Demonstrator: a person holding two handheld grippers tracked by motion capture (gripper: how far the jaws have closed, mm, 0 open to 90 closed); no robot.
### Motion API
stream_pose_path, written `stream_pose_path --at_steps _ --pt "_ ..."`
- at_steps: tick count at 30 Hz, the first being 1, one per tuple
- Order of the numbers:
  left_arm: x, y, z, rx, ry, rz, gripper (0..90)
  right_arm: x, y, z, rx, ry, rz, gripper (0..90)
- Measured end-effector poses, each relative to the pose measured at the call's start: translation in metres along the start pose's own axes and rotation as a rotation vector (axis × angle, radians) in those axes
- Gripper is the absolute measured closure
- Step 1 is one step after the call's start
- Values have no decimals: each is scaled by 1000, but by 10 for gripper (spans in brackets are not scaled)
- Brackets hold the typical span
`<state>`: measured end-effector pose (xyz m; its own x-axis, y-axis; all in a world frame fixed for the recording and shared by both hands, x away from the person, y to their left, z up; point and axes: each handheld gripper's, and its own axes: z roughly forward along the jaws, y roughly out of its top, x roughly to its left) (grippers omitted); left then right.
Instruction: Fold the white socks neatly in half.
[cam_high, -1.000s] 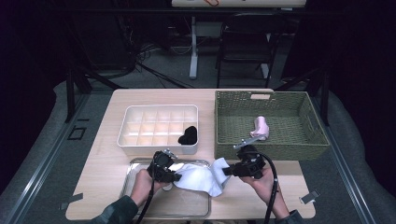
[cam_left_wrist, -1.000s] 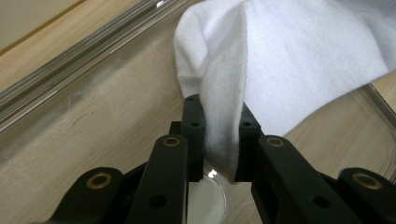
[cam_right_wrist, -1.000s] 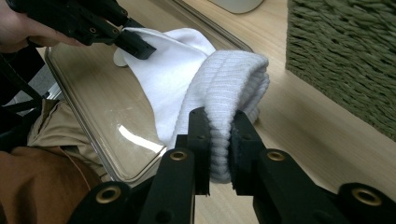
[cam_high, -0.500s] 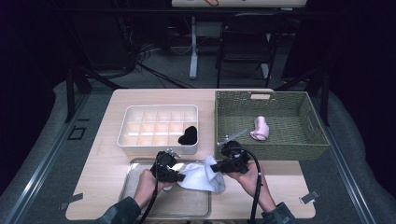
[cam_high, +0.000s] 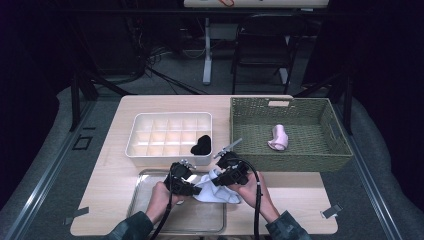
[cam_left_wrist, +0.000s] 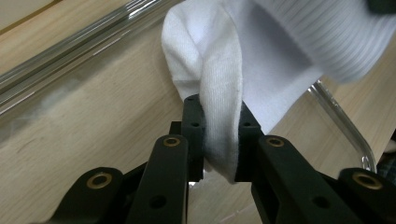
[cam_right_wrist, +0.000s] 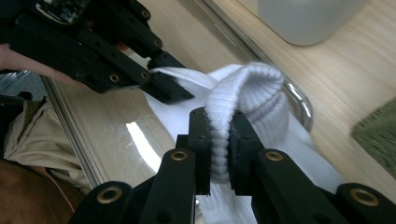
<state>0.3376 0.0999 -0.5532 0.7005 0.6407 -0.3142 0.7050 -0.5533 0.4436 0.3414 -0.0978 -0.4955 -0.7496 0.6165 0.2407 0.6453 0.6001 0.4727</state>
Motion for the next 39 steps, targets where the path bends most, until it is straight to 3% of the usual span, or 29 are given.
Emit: stream_pose_path --at_steps 4,7,10,12,14,15,21,23,30,39 --pt "-2 1 2 0 1 2 728 1 1 16 31 9 -3 813" --pt "-1 2 -1 6 2 8 622 -3 -1 27 55 54 1 768" --pt "0 2 -6 -5 -3 7 562 -5 -2 23 43 91 3 693" --pt "-1 2 -9 -2 -4 9 509 -7 -2 14 22 94 5 596" --pt "-2 2 -13 -8 2 6 489 -8 -2 12 18 99 6 571" --pt "-2 1 -17 -12 6 10 462 -10 -5 6 3 98 10 531" --pt "-4 2 -29 -44 14 18 434 -17 -11 -9 -19 60 26 499" --pt "-6 3 -32 -55 17 23 424 -23 -16 -17 -53 48 56 499" --pt "-8 7 -26 -50 19 19 403 -33 -30 -20 -38 8 96 497" --pt "-2 10 -13 -26 2 -27 424 -55 -64 -17 -25 -8 242 495"
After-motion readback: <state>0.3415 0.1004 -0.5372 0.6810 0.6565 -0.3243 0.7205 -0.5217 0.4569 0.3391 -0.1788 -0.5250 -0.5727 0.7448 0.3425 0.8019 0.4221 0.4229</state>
